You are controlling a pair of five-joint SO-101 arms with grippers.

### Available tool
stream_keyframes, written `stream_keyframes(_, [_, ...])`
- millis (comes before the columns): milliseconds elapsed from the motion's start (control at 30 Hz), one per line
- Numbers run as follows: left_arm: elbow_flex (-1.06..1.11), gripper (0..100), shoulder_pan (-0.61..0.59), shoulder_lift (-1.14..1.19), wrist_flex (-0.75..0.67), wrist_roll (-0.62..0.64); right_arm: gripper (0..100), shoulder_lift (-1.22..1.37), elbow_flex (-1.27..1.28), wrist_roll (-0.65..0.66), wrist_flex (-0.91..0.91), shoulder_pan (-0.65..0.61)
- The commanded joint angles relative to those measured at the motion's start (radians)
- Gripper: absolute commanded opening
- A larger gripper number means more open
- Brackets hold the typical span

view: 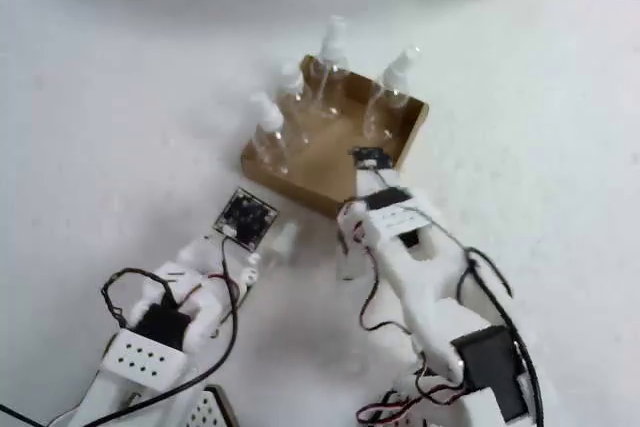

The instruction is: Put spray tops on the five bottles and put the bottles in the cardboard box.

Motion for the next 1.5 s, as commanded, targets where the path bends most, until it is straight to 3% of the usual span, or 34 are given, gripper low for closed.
stream_keyframes(0, [-0.064,3,-0.002,-0.013,0.002,-0.002,1.5,-0.127,-0.092,0.218,0.088,0.156])
stream_keyframes(67, [-0.081,3,-0.002,-0.013,0.009,0.000,1.5,-0.183,-0.094,0.301,0.087,0.248])
stream_keyframes(167, [-0.143,2,-0.001,-0.008,0.057,0.003,1.5,-0.231,-0.081,0.321,0.056,0.338])
stream_keyframes(500, [-0.330,3,0.196,-0.004,0.282,-0.002,1.5,-0.232,0.046,0.330,-0.133,0.452])
stream_keyframes(633, [-0.368,3,0.202,0.027,0.278,-0.006,1.5,-0.232,0.081,0.331,-0.186,0.496])
stream_keyframes(800, [-0.454,4,0.248,0.268,0.267,-0.006,1.5,-0.232,0.129,0.393,-0.240,0.544])
stream_keyframes(1133, [-0.577,25,0.240,0.664,0.150,0.002,1.5,-0.232,0.189,0.463,-0.272,0.616])
stream_keyframes(1467, [-0.620,25,0.202,0.863,0.009,0.000,1.5,-0.232,0.193,0.465,-0.278,0.611])
